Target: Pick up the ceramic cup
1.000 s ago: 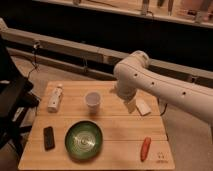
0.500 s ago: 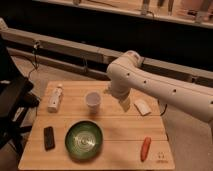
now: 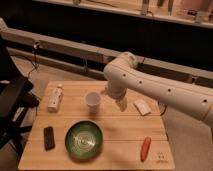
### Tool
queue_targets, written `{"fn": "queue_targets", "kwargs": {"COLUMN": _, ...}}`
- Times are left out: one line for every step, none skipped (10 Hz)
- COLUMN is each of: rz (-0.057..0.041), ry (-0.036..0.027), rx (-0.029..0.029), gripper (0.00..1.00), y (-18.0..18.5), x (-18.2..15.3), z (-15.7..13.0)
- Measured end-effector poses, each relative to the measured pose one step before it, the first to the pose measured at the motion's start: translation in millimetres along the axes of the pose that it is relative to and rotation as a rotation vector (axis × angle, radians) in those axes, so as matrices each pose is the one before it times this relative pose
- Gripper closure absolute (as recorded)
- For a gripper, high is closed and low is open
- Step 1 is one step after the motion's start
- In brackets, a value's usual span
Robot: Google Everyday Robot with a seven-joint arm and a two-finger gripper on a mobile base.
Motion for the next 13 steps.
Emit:
{"fn": "queue_targets", "kwargs": {"rz": 0.00304, "ry": 0.00128, "rx": 0.00100, "gripper": 0.20, "y": 0.68, "x": 0.84, "z": -1.68}}
{"fn": "queue_targets", "kwargs": {"rz": 0.00353, "ry": 0.00123, "rx": -0.00070, "gripper": 0.20, "y": 1.30, "x": 1.26, "z": 0.36}}
{"fn": "queue_targets", "kwargs": {"rz": -0.01333, "ry": -0.00244, "rx": 0.00114, "gripper": 0.20, "y": -1.88, "x": -1.27, "z": 2.63}}
{"fn": "queue_targets", "kwargs": {"rz": -0.02062, "ry": -0.00288, "rx": 0.00125, "gripper": 0.20, "y": -4.92, "x": -4.24, "z": 6.08}}
{"fn": "queue_targets", "kwargs": {"rz": -0.01405, "ry": -0.00010, "rx": 0.00186, "gripper": 0.20, "y": -3.60, "x": -2.10, "z": 3.28}}
{"fn": "queue_targets", "kwargs": {"rz": -0.01107, "ry": 0.00089, "rx": 0.00038, "gripper": 0.20, "y": -1.50, "x": -0.38, "z": 3.28}}
{"fn": "queue_targets", "kwargs": {"rz": -0.00626, "ry": 0.00104, "rx": 0.00027, "gripper": 0.20, "y": -1.03, "x": -0.37, "z": 1.98}}
{"fn": "queue_targets", "kwargs": {"rz": -0.00878, "ry": 0.00043, "rx": 0.00143, "gripper": 0.20, "y": -2.21, "x": -0.91, "z": 0.97}}
{"fn": "queue_targets", "kwargs": {"rz": -0.01175, "ry": 0.00022, "rx": 0.00229, "gripper": 0.20, "y": -1.53, "x": -0.27, "z": 2.28}}
{"fn": "queue_targets", "kwargs": {"rz": -0.01627, "ry": -0.00161, "rx": 0.00245, "gripper": 0.20, "y": -1.73, "x": -1.19, "z": 4.22}}
{"fn": "queue_targets", "kwargs": {"rz": -0.01026, "ry": 0.00021, "rx": 0.00222, "gripper": 0.20, "y": -1.48, "x": -0.63, "z": 2.11}}
{"fn": "queue_targets", "kwargs": {"rz": -0.01762, "ry": -0.00099, "rx": 0.00171, "gripper": 0.20, "y": -2.81, "x": -1.84, "z": 3.31}}
{"fn": "queue_targets", "kwargs": {"rz": -0.01440, "ry": -0.00010, "rx": 0.00163, "gripper": 0.20, "y": -2.50, "x": -1.10, "z": 0.69}}
